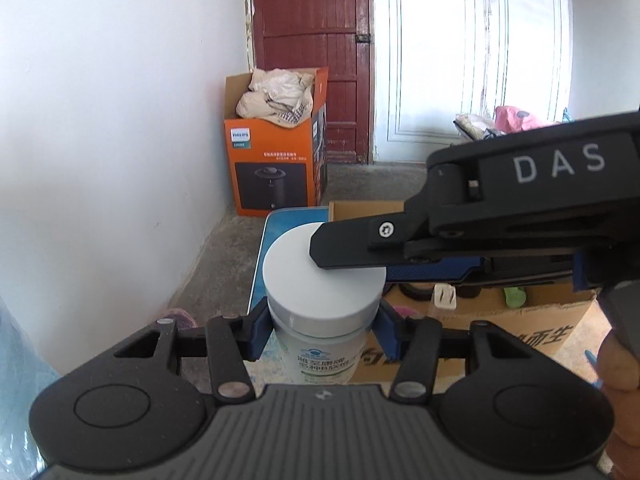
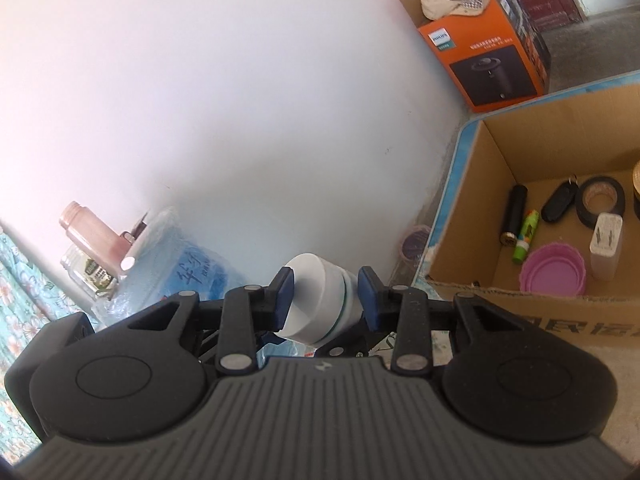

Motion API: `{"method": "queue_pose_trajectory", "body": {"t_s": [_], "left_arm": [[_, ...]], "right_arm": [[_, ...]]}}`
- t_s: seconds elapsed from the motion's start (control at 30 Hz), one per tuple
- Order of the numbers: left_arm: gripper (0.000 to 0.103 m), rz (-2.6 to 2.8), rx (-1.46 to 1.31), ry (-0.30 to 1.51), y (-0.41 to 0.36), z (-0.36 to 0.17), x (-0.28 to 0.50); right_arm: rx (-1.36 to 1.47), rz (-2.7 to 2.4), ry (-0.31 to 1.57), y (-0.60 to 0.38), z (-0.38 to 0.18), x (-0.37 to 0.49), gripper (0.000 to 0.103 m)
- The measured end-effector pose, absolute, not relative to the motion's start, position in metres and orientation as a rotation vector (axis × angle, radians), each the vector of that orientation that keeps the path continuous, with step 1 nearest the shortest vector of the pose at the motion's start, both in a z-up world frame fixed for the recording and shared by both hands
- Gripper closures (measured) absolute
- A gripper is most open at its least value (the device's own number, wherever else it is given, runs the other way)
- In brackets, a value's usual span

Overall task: Organize rigid objects
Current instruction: 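Grasp the white supplement jar with the right gripper and lift it, then carry the white supplement jar into the box and open the right gripper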

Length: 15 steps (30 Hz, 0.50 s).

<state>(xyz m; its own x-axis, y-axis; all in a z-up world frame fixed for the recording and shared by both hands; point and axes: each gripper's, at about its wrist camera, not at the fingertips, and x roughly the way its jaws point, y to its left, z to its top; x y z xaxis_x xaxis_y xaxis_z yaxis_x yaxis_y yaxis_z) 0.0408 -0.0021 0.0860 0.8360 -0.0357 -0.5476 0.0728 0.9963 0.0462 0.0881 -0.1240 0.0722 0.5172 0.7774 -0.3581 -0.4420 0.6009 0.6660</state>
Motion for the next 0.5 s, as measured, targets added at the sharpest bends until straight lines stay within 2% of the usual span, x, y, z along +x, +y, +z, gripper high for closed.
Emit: {"method": "queue_pose_trajectory", "body": {"t_s": [0.27,0.37,0.5], "left_arm": [[0.049,-0.238,0.062,0.470,-0.053,0.141,0.073],[0.049,-0.332,0.038,0.489,-0.080,0.138,0.093],[0.049,-0.423,0.006,0.564,-0.116,0.114,0.118]], "right_arm": [[0.473,0.659,0.527,-0.190,0.138,0.087,0.067],[0.474,0.577,0.519,-0.225,0.141,0.091,0.067],[0.518,0.476,0.560,-0.275,0.116,0.100,0.067]]}}
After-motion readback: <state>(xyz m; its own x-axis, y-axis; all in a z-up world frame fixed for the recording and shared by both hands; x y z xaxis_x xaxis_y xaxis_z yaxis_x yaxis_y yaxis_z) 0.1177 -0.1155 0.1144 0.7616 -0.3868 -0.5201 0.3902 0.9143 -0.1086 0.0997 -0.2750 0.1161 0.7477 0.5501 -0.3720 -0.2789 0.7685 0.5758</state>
